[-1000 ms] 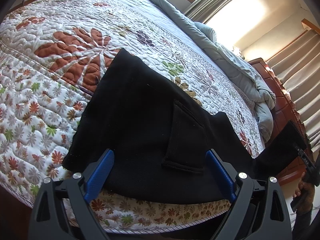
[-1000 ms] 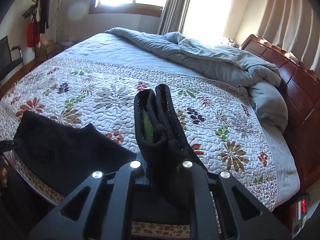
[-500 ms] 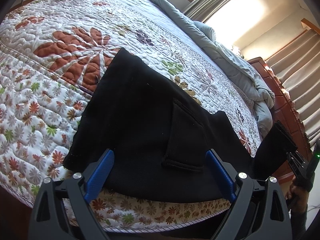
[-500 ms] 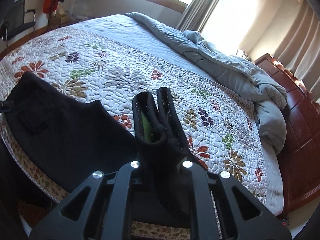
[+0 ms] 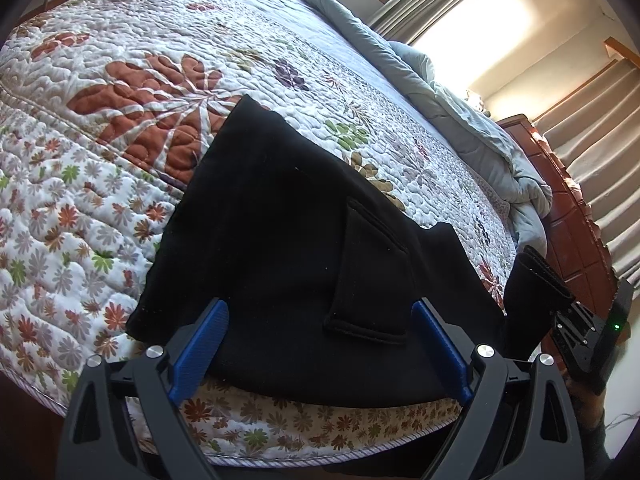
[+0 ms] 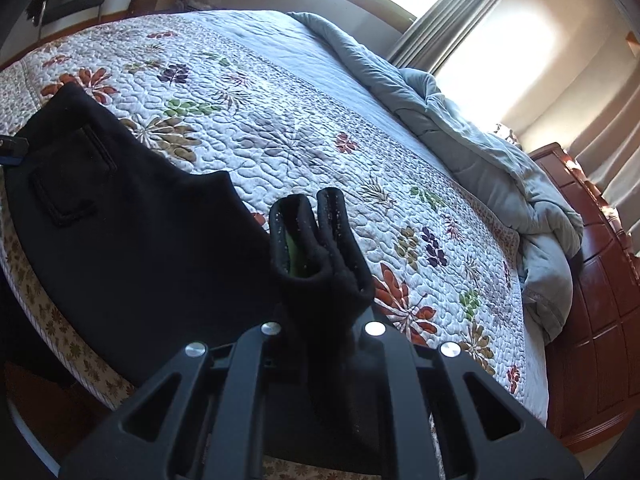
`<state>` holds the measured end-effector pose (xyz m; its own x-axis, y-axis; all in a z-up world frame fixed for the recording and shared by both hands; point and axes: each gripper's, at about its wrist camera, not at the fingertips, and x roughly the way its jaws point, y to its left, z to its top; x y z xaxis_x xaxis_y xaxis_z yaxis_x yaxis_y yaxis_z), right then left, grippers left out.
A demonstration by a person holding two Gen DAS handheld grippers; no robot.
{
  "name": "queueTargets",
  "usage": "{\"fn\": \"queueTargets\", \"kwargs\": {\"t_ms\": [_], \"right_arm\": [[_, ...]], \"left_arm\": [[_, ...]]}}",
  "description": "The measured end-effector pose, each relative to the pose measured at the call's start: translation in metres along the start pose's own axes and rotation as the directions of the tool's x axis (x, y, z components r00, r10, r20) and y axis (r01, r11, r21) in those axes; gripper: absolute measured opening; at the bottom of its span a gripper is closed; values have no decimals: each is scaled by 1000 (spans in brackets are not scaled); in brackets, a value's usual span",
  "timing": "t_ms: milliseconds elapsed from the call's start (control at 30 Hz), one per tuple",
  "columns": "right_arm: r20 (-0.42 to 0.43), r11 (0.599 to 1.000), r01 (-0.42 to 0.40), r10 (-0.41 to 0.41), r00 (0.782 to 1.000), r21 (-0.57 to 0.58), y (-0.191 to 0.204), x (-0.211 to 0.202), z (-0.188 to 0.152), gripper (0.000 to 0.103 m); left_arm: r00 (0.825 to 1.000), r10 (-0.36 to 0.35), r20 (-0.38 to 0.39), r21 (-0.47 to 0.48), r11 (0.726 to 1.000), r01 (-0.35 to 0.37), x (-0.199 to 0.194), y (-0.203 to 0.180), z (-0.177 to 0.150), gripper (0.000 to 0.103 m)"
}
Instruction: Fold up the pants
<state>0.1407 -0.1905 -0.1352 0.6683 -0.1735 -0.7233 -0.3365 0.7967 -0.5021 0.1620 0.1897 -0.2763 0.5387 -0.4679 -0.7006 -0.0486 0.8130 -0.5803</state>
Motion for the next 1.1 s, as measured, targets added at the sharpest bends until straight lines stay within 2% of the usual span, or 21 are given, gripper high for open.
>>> {"fn": "queueTargets", "kwargs": {"t_ms": [233,367,667,733,800,900,933,967,1000,1033,1067,1100], "right_arm": [[-19,999,-1,0,1000,-36,13,10,-2,9],[-37,992,37,-41,998,-119,31,22,-7,9],[-50,934,102,-126,991,-342,87,47,-27,10],[-56,926,101,-130,990,-364,93,50,-31,15],[-72,927,65,-99,993,-368,99,50,-35,30],[-94,938,1,-36,995,-346,102,42,-38,36],[-104,947,-36,3,995,-319,100,36,-37,38],[-112,958,-103,75,991,-269,95,26,-34,42],[-123,961,-183,160,979,-208,88,17,-33,47],[-130,953,-270,253,959,-139,79,9,-31,49],[-124,929,-368,361,924,-44,63,2,-30,49],[-105,913,-405,407,907,36,45,-2,-30,49]], "left_arm": [[1000,-5,0,-2,1000,5,0,1,1,93],[1000,-8,0,-4,1000,8,0,2,1,93],[1000,-22,0,-9,1000,22,-3,7,-1,93],[1000,-24,-2,-8,1000,24,-3,7,-1,93],[1000,-28,-3,-9,1000,28,-3,8,-1,93],[999,-35,-5,-11,999,34,-4,9,-1,93],[999,-35,-5,-11,999,35,-4,10,0,93],[999,-34,-6,-9,999,34,-4,9,-1,93],[999,-34,-5,-10,999,34,-4,10,-1,93],[999,-35,-4,-11,999,34,-4,10,-1,93],[999,-35,-4,-12,999,35,-4,10,-1,93],[999,-37,-3,-13,999,37,-5,10,-1,93]]}}
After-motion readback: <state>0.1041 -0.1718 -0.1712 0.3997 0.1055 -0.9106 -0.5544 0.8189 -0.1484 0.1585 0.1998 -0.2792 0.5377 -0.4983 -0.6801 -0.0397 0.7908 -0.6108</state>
